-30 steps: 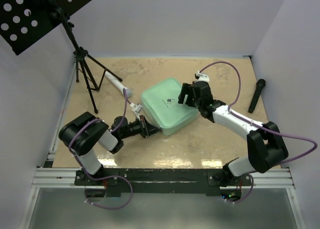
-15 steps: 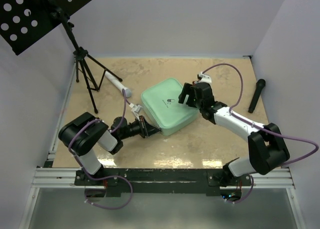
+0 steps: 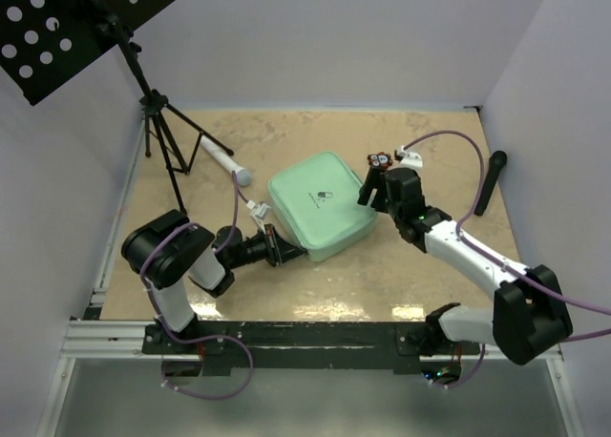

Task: Organize the medicine kit
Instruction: Zip the medicine box at the center of the board.

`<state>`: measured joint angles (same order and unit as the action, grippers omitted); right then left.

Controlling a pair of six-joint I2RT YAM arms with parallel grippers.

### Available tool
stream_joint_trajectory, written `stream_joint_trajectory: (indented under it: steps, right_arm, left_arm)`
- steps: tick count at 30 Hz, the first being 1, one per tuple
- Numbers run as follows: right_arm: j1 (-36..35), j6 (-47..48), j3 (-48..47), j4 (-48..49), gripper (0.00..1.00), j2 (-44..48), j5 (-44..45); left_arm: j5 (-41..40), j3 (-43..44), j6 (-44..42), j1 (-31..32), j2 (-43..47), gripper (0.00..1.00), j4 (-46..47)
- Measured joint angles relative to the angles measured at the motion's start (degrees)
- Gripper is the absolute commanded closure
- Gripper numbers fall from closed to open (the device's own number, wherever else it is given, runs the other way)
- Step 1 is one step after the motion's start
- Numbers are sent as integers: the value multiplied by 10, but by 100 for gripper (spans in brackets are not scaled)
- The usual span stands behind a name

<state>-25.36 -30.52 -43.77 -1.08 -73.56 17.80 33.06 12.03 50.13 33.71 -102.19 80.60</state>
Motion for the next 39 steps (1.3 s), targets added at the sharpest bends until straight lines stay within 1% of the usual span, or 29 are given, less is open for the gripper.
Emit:
stream_joint_trajectory:
  steps: [4, 9, 12, 15, 19, 21, 23, 25, 28, 29, 31, 39]
  right_arm:
    - [-20, 5, 21, -5, 14, 27, -9]
    - [-19, 2, 20, -9, 13, -2, -6]
    - [-19, -6, 20, -6, 15, -34, -8]
    - [-19, -12, 20, 3, 20, -40, -11]
    - [-18, -16, 20, 10, 30, -43, -22]
    - [-18, -18, 19, 15, 40, -48, -28]
    - [-17, -19, 17, 22, 55, -53, -39]
    - [-16, -16, 17, 30, 67, -58, -41]
    - [-7, -19, 17, 47, 82, -62, -51]
    - [-5, -20, 17, 52, 89, -63, -53]
    - [-2, -18, 18, 62, 100, -66, -58]
    - [1, -5, 22, 76, 100, -67, -80]
  left_arm:
    - [8, 0, 3, -2, -10, 100, 9]
    - [9, -1, 3, -3, -9, 100, 9]
    - [8, -3, 3, -3, -8, 100, 9]
    - [8, -4, 3, -3, -8, 100, 9]
    - [8, -8, 3, -3, -7, 100, 10]
    - [8, -8, 3, -3, -6, 100, 10]
    - [8, -8, 3, -3, -5, 100, 10]
    - [9, -9, 3, -3, -4, 100, 10]
    - [9, -12, 3, -3, 0, 100, 10]
    - [9, -13, 3, -3, 0, 100, 10]
    - [10, -15, 3, -4, 2, 100, 10]
    - [22, -14, 9, -19, 5, 100, 9]
